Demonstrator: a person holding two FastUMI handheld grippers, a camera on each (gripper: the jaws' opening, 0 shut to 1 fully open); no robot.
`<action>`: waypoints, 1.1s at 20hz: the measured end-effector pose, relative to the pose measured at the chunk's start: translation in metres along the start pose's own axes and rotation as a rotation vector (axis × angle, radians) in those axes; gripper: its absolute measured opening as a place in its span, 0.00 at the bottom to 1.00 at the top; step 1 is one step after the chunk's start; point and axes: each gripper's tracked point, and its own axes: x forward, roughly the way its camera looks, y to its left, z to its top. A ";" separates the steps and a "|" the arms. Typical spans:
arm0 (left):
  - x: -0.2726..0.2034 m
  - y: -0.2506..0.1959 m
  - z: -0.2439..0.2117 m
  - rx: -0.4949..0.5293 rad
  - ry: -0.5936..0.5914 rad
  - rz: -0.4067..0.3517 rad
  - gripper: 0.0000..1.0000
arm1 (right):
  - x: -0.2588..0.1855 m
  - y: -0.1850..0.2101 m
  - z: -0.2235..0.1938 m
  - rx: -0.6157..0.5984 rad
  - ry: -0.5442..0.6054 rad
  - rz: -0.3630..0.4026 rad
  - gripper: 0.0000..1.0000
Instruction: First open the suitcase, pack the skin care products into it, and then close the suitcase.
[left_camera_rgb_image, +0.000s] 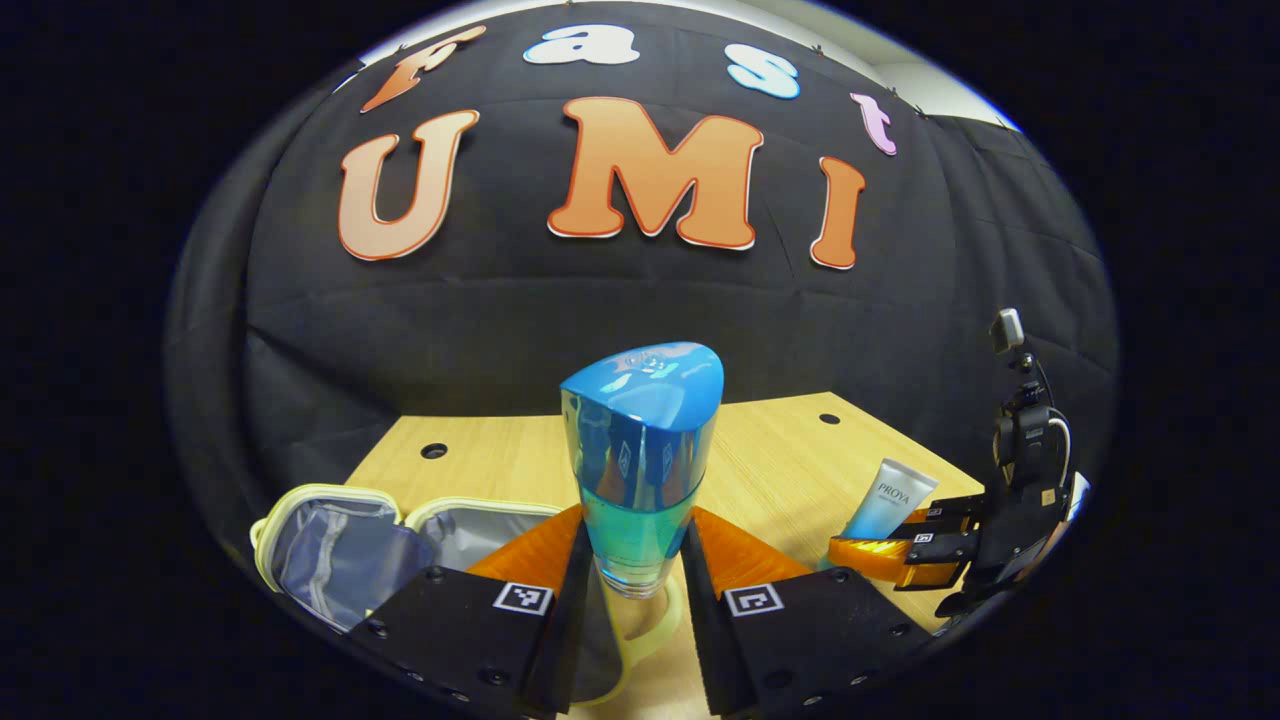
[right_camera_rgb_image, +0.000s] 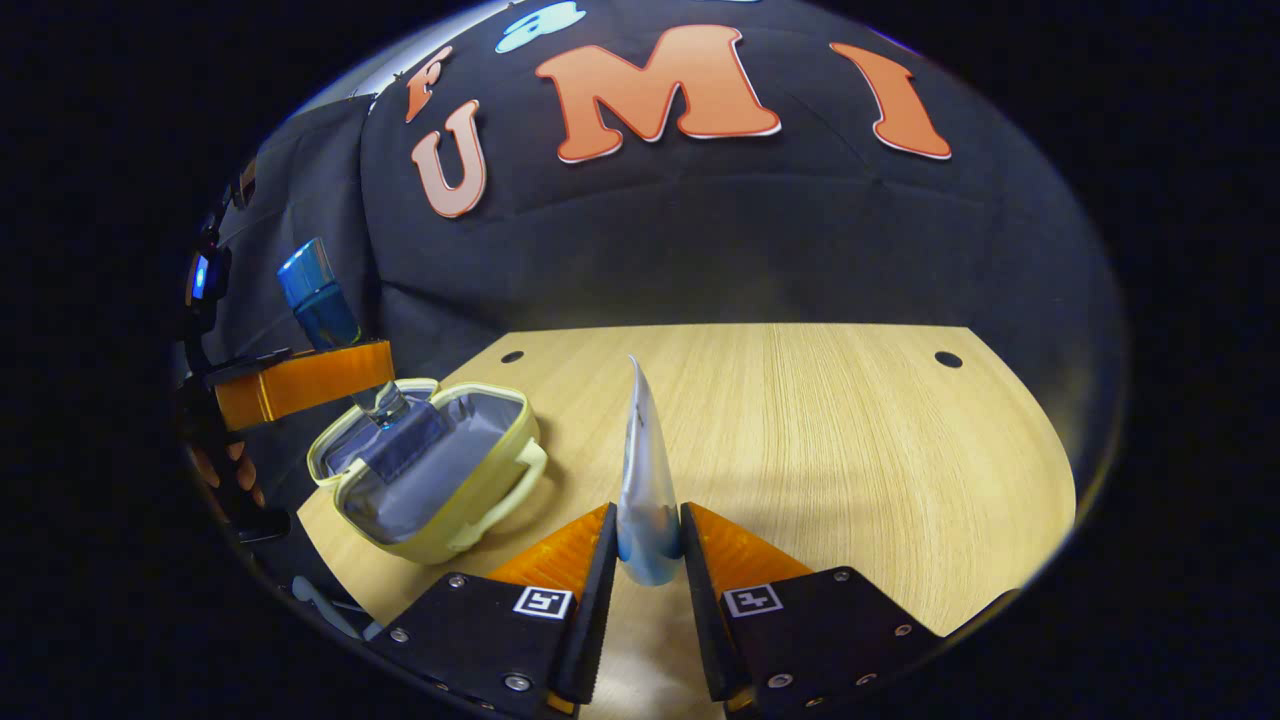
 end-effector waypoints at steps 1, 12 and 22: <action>-0.005 0.007 0.006 0.001 0.000 0.007 0.48 | -0.003 0.008 0.009 -0.015 -0.008 0.004 0.41; -0.038 0.103 -0.009 0.013 0.062 0.087 0.48 | 0.004 0.113 0.056 -0.073 -0.063 0.121 0.41; -0.005 0.145 -0.088 -0.035 0.328 0.044 0.48 | 0.031 0.159 0.029 -0.053 0.018 0.166 0.41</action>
